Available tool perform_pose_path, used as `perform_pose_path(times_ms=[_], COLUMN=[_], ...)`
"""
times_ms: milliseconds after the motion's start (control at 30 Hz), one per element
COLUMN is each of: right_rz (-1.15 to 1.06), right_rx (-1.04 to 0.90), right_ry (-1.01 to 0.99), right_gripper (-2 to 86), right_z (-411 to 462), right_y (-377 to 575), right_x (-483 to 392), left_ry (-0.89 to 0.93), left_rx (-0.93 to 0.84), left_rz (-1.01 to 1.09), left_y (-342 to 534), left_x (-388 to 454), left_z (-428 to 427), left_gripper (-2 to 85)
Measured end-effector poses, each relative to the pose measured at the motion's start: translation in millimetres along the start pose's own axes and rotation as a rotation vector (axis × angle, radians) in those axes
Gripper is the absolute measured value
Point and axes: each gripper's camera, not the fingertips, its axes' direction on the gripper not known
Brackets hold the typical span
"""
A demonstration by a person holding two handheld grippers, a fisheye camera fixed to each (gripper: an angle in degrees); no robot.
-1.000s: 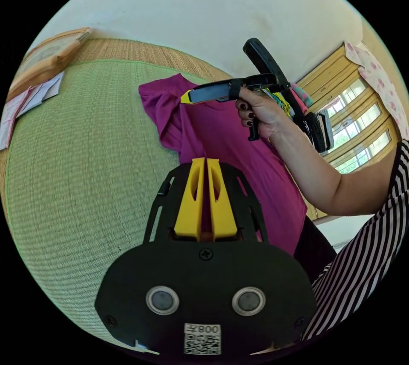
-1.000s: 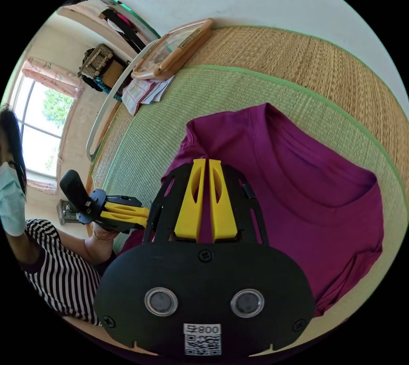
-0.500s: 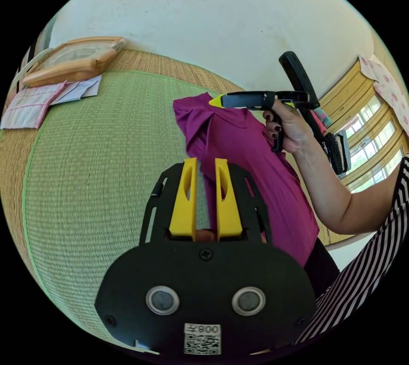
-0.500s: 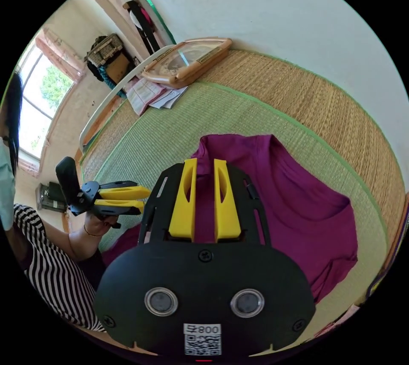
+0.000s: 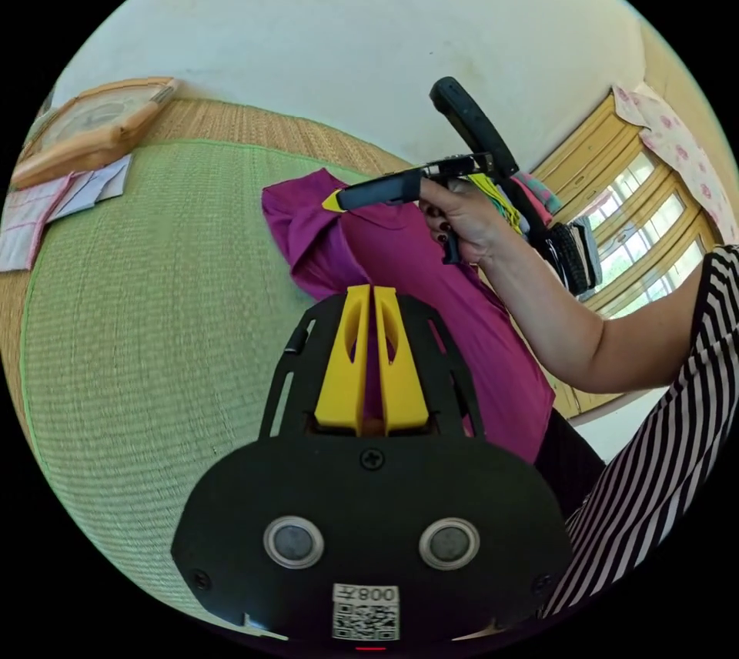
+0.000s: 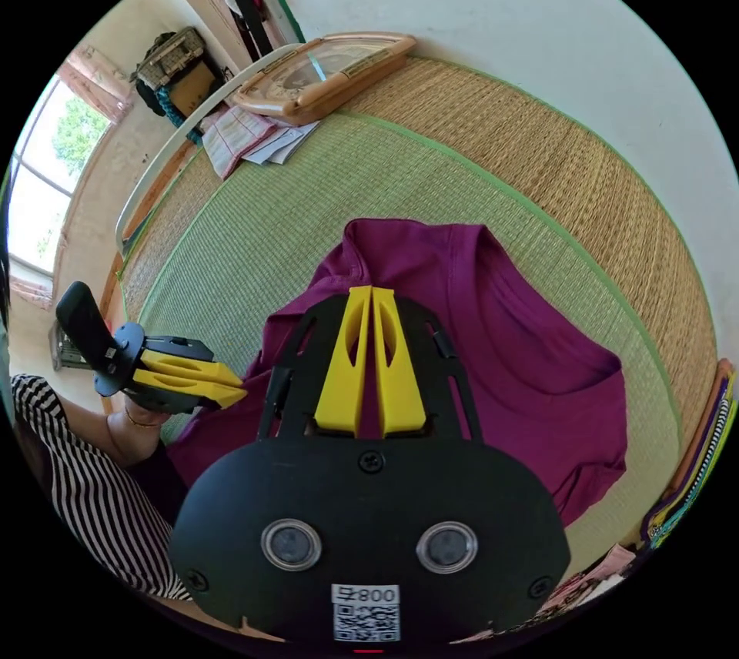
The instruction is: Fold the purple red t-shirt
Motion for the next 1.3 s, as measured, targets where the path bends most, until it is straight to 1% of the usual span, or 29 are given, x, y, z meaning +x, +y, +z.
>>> perform_pose_path(times_ms=[67, 167, 300, 367, 433, 500, 533, 600, 700, 800, 900, 1033, 1133, 1200, 1300], right_rz=[0.011, 0.016, -0.018, -0.057, -0.106, -0.186, -0.205, -0.284, -0.387, -0.492, -0.516, -0.439, -0.341, -0.254, -0.129], right_rx=[0.013, 0.039, 0.065, 0.048, 0.027, 0.011, 0.013, 0.022, 0.016, -0.046, -0.029, 0.034, 0.073, 0.106, 0.122], right_ry=[-0.052, -0.037, -0.092, -0.086, -0.037, 0.100, 0.136, 0.273, 0.419, 0.513, 0.615, 0.602, 0.503, 0.408, 0.280], right_gripper=[0.0, 0.8, 5.1, 6.1, 7.2, 8.5, 8.8, 9.6, 9.8, 7.7, 3.8, 1.4, 0.7, 0.6, 0.9], right_z=[-1.2, -6.5, -16.8, -16.6, -14.5, -12.2, -12.0, -11.5, -4.5, 10.7, 16.4, 5.4, -11.6, -26.1, -39.2], right_y=[5.7, 10.6, 17.7, 23.0, 28.3, 35.0, 36.6, 43.3, 50.4, 54.5, 55.6, 50.9, 49.3, 51.1, 53.9], right_x=[2.1, -3.0, -17.4, -29.6, -43.4, -64.9, -70.3, -90.0, -109.7, -123.2, -125.0, -113.2, -93.1, -72.3, -38.4], left_ry=[-0.012, 0.024, 0.009, 0.019, 0.029, 0.050, 0.044, 0.018, 0.038, 0.049, 0.055, 0.075, 0.108, 0.122, 0.090], left_rx=[-0.013, -0.036, -0.124, -0.131, -0.131, -0.135, -0.138, -0.146, -0.149, -0.149, -0.152, -0.151, -0.123, -0.050, 0.000], left_rz=[0.016, 0.048, 0.067, 0.067, 0.061, 0.052, 0.051, 0.060, 0.055, 0.046, 0.043, 0.051, 0.054, 0.035, -0.011], left_y=[-0.1, -3.4, -4.9, -5.4, -5.3, -5.6, -5.7, -6.5, -7.5, -8.1, -9.4, -11.3, -12.3, -11.4, -9.6], left_x=[3.4, 7.3, 10.3, 8.9, 6.5, 2.6, 2.2, 2.7, -0.1, -4.0, -6.6, -7.4, -9.5, -14.6, -22.6], left_z=[4.8, 10.7, 31.3, 34.5, 36.6, 40.5, 41.4, 44.3, 47.9, 50.1, 51.5, 52.5, 48.6, 38.5, 31.0], left_gripper=[0.9, 1.0, 1.6, 1.8, 2.0, 2.0, 2.0, 2.0, 1.9, 1.9, 1.8, 1.7, 1.6, 1.5, 1.1])
